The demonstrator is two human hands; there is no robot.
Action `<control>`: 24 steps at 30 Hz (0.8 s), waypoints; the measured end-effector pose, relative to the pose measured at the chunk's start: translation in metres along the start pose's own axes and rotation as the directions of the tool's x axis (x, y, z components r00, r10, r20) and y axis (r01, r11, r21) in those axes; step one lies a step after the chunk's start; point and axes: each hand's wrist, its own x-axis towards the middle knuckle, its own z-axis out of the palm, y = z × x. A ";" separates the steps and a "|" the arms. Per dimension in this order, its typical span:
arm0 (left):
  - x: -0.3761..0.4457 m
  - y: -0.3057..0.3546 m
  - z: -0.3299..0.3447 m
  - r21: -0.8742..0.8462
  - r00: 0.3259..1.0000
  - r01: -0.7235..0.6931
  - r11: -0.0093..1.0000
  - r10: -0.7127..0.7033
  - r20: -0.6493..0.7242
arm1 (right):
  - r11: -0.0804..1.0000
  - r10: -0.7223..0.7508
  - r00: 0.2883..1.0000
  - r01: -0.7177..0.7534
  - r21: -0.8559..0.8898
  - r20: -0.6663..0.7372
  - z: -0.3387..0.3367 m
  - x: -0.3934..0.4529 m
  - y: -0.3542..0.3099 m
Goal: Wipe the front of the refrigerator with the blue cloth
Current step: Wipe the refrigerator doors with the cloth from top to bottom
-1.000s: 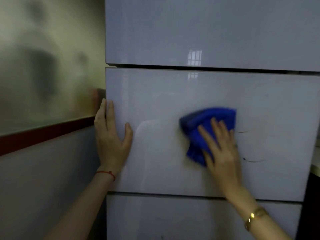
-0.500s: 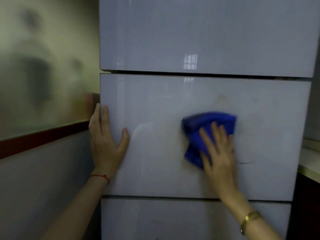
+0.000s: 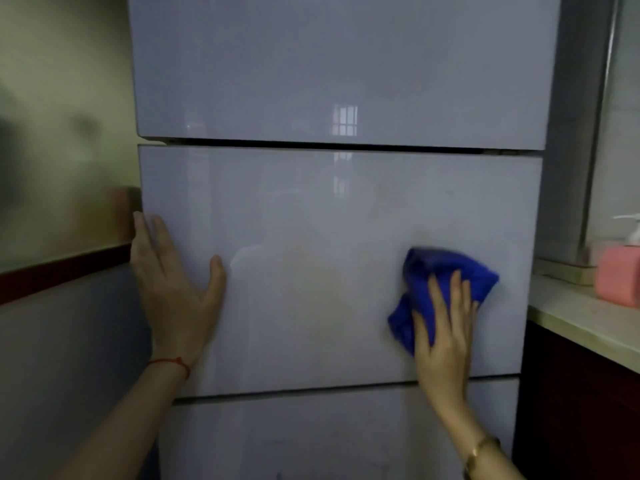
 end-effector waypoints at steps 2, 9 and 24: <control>0.000 0.000 0.001 0.009 1.000 0.004 1.000 -0.004 0.003 | 0.998 0.058 0.992 -0.055 0.030 -0.115 0.000 0.050 -0.015; 0.000 0.000 0.000 0.007 1.000 0.024 1.000 -0.024 0.015 | 0.882 -0.461 0.879 0.469 -0.040 0.123 0.025 0.023 -0.059; 0.000 -0.002 -0.003 0.021 0.997 0.033 0.999 -0.035 0.066 | 0.820 -0.568 0.811 0.572 0.011 0.138 0.032 0.042 -0.094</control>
